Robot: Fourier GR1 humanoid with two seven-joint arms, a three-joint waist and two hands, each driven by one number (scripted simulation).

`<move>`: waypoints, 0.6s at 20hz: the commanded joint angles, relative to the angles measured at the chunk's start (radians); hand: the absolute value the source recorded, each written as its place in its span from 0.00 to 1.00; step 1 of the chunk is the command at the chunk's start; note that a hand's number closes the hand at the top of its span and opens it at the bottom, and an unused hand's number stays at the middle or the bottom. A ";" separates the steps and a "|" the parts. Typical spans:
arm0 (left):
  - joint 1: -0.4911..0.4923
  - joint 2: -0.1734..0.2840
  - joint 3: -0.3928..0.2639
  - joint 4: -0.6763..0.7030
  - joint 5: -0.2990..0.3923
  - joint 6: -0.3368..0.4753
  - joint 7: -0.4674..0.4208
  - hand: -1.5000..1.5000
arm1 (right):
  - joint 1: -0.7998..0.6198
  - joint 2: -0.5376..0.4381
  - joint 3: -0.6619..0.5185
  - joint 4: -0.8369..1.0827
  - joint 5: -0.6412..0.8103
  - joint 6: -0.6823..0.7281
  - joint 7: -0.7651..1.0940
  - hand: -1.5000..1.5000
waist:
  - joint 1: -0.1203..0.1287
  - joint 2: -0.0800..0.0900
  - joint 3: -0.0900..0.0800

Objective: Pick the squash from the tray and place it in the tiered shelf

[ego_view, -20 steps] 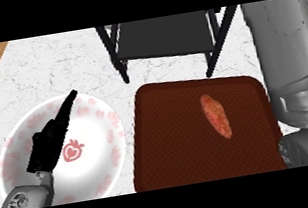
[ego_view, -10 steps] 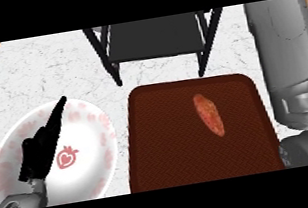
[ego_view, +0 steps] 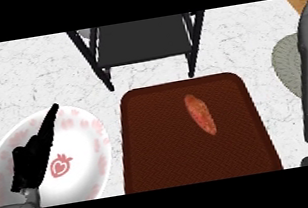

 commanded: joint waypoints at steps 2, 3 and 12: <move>0.038 -0.044 -0.038 0.021 0.003 -0.009 0.036 0.50 | 0.200 -0.016 0.030 -0.268 -0.089 0.187 0.019 0.00 | -0.014 0.006 -0.013; 0.010 -0.051 -0.039 0.062 -0.006 -0.009 0.024 0.50 | 0.212 -0.041 0.026 -0.288 -0.094 0.216 0.047 0.00 | -0.011 0.011 -0.013; 0.033 -0.058 -0.046 0.027 -0.021 -0.022 0.018 0.50 | 0.471 -0.045 0.058 -0.572 -0.176 0.372 0.105 0.00 | 0.014 0.017 -0.013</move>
